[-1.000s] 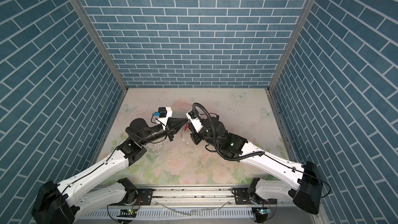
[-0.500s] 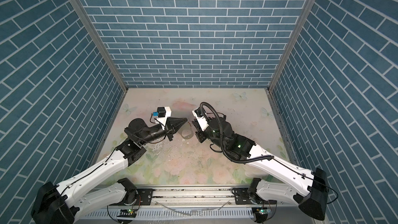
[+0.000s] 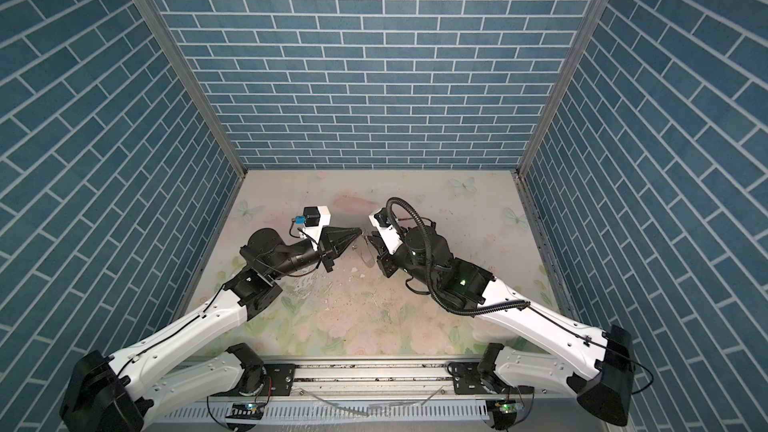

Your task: Put the keys on the keyring

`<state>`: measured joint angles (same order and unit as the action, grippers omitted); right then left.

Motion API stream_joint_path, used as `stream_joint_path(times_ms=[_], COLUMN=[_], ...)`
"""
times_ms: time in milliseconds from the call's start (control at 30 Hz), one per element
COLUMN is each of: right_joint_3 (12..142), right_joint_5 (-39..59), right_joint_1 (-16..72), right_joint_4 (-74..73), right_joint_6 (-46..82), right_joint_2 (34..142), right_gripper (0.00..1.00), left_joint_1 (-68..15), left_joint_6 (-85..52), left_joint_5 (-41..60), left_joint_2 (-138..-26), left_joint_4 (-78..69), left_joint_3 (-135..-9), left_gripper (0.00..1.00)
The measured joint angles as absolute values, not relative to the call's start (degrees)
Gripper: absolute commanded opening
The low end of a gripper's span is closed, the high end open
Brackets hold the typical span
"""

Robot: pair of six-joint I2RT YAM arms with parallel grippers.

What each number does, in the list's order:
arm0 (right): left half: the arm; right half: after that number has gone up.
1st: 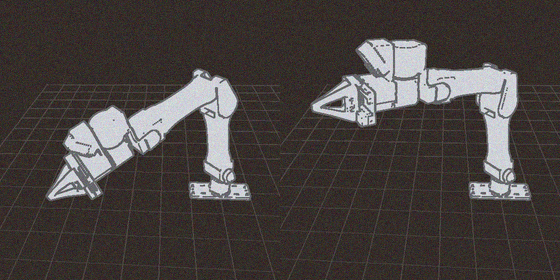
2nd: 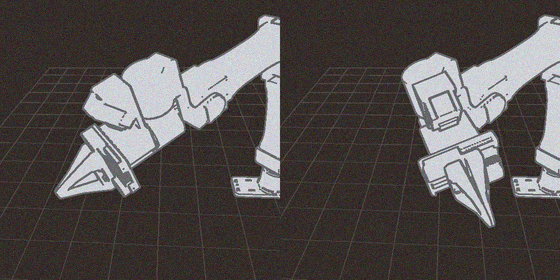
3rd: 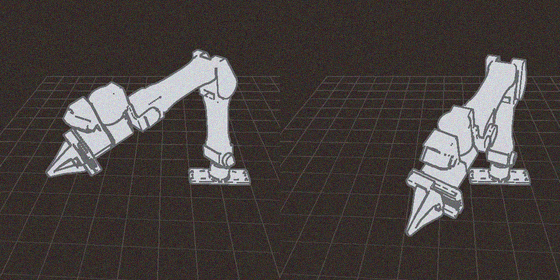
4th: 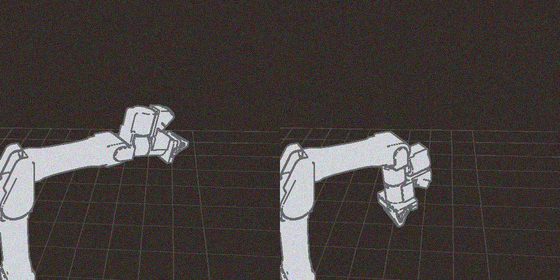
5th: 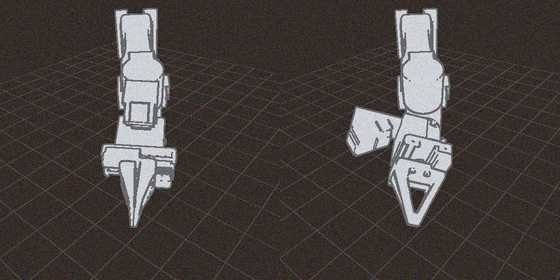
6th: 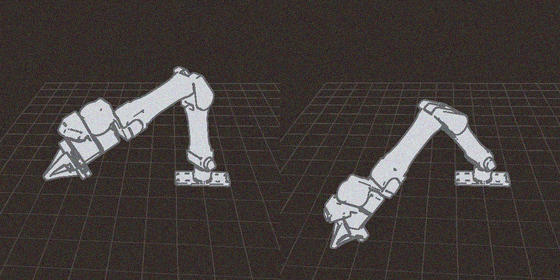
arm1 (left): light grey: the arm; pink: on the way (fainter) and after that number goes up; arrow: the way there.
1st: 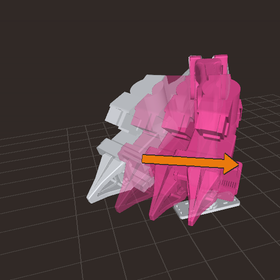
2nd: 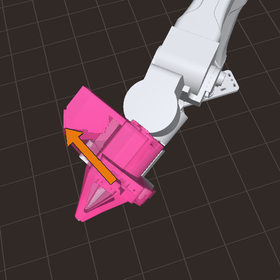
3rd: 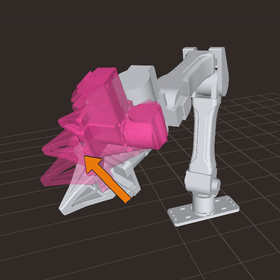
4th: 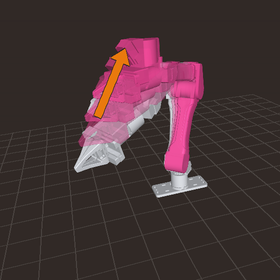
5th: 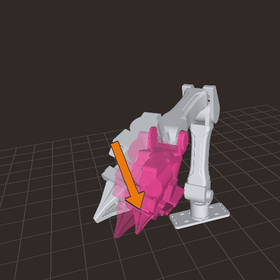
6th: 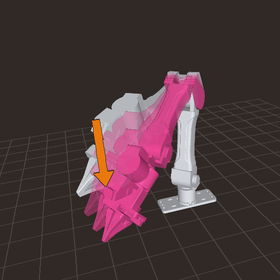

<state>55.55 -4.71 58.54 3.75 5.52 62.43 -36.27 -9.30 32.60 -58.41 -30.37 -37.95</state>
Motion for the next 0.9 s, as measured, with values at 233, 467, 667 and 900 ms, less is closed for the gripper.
stream_joint_path(times_ms=[233, 467, 667, 900], right_joint_3=[55.5, 55.5, 55.5, 55.5], right_joint_5=[-2.9, -1.0, 0.6, -1.3], right_joint_1=[58.5, 58.5, 58.5, 58.5], right_joint_4=[2.8, 1.9, 1.0, 1.5], right_joint_6=[5.6, 5.7, 6.0, 6.0], right_joint_2=[64.0, 65.5, 65.7, 65.2], right_gripper=[0.15, 0.15, 0.14, 0.15], left_joint_1=[-36.2, -36.2, -36.2, -36.1], left_joint_6=[-9.8, -10.7, -11.2, -11.4], left_joint_5=[33.9, 35.0, 35.2, 35.2], left_joint_2=[-58.8, -59.5, -59.6, -59.6], left_joint_4=[-30.8, -32.4, -33.6, -35.0], left_joint_3=[-38.0, -38.0, -37.9, -37.0], left_gripper=[0.00, 0.00, 0.00, 0.00])
